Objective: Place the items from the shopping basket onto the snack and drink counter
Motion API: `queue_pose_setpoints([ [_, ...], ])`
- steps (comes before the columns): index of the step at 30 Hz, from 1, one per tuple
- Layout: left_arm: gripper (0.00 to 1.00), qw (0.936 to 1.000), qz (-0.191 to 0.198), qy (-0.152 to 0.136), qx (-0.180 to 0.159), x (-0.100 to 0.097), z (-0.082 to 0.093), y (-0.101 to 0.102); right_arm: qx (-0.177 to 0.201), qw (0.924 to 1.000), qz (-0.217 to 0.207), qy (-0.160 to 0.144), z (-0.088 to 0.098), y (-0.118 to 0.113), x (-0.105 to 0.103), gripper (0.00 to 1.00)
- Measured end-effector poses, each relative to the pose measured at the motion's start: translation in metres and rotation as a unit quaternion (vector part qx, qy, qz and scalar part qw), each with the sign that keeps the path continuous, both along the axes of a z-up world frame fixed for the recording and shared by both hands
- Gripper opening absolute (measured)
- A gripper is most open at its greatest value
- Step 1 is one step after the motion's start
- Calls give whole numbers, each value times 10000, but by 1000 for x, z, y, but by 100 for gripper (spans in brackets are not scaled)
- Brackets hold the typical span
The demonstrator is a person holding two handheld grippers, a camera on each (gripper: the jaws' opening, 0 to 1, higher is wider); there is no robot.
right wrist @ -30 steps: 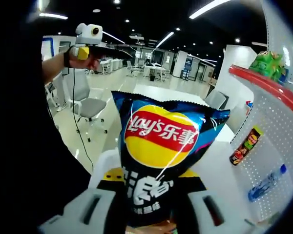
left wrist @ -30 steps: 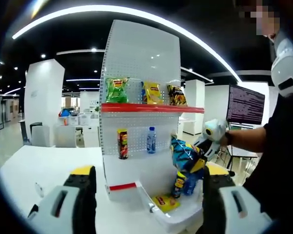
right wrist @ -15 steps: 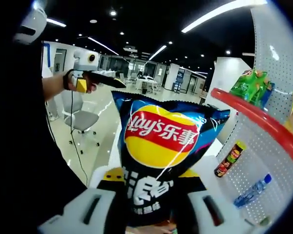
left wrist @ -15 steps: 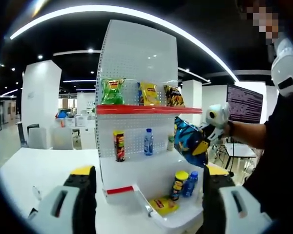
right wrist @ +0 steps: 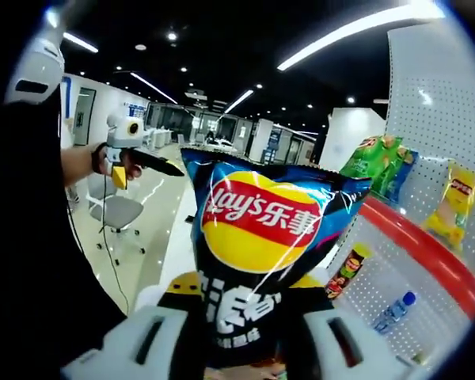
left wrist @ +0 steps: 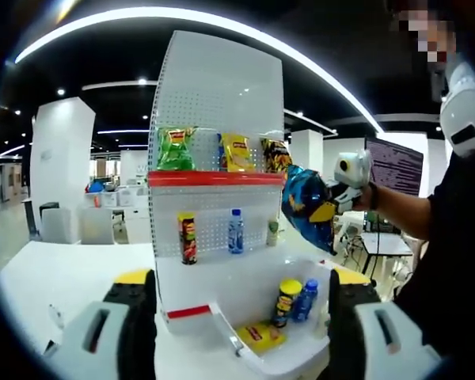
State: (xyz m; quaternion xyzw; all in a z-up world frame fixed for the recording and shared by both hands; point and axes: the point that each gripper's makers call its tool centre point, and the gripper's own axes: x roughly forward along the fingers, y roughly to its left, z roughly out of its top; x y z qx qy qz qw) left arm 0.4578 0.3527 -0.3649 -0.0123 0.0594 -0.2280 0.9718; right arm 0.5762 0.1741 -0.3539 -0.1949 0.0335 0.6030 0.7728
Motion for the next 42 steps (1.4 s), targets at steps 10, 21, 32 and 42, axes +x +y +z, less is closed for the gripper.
queue_pose_setpoints([
  [10, 89, 10000, -16, 7, -17, 1, 0, -3, 324, 9987, -397, -61, 31, -24, 28, 32],
  [21, 89, 10000, -39, -8, -12, 1, 1, -6, 768, 9885, -1298, -113, 74, -74, 90, 32],
  [32, 89, 10000, 39, 19, -2, -3, 0, -5, 919, 9753, -1984, -309, 109, -120, 141, 32],
  [42, 89, 9998, 202, 17, 34, -8, 2, 0, 1130, 9574, -2626, -407, 133, -161, 189, 32],
])
